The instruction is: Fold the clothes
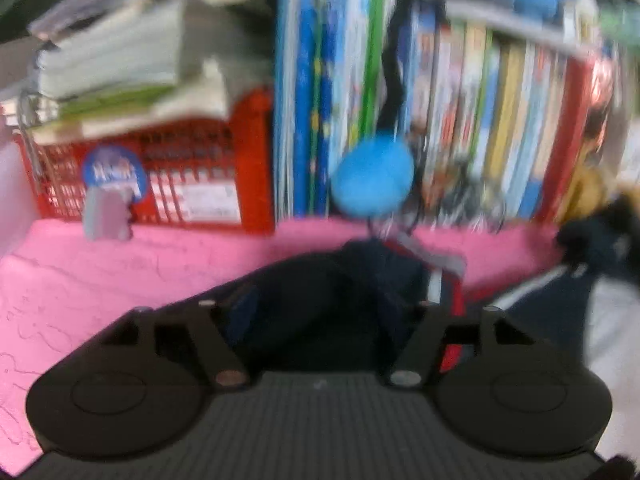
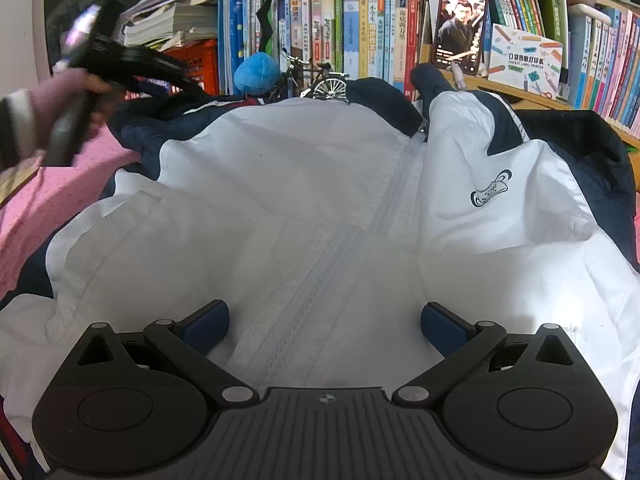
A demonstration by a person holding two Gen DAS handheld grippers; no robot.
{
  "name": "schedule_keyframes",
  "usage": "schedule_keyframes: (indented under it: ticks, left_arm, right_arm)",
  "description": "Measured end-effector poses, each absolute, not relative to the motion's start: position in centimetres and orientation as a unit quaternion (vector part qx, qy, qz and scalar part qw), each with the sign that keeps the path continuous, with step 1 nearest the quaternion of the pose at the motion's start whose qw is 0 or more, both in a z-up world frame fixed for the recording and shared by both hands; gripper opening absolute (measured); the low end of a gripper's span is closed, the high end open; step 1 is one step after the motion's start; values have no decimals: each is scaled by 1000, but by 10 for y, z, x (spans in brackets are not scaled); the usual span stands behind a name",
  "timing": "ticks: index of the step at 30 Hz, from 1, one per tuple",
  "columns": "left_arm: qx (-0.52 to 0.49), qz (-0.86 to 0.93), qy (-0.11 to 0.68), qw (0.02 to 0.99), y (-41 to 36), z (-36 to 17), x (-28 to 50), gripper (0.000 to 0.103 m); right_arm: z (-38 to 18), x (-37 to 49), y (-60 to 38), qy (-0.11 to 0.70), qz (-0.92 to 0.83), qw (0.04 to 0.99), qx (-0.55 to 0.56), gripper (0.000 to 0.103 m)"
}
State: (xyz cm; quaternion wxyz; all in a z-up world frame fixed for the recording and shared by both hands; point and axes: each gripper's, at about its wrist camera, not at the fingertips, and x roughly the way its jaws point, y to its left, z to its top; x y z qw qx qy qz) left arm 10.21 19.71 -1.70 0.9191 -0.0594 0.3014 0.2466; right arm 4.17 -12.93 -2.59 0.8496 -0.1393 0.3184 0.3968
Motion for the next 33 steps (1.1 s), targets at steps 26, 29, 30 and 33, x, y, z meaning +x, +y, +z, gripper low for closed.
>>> schedule_keyframes:
  ticks: [26, 29, 30, 33]
  left_arm:
    - [-188, 251, 15, 949, 286, 84, -49, 11]
    - [-306, 356, 31, 882, 348, 62, -72, 14]
    - [-339, 381, 57, 859, 361, 47, -77, 14]
    - [-356, 434, 146, 815, 374, 9, -79, 15]
  right_arm:
    - [-25, 42, -129, 321, 397, 849, -136, 103]
    - [-25, 43, -129, 321, 398, 849, -136, 103]
    - [-25, 43, -130, 321, 402, 847, -136, 103]
    - [-25, 43, -130, 320, 405, 845, -137, 103]
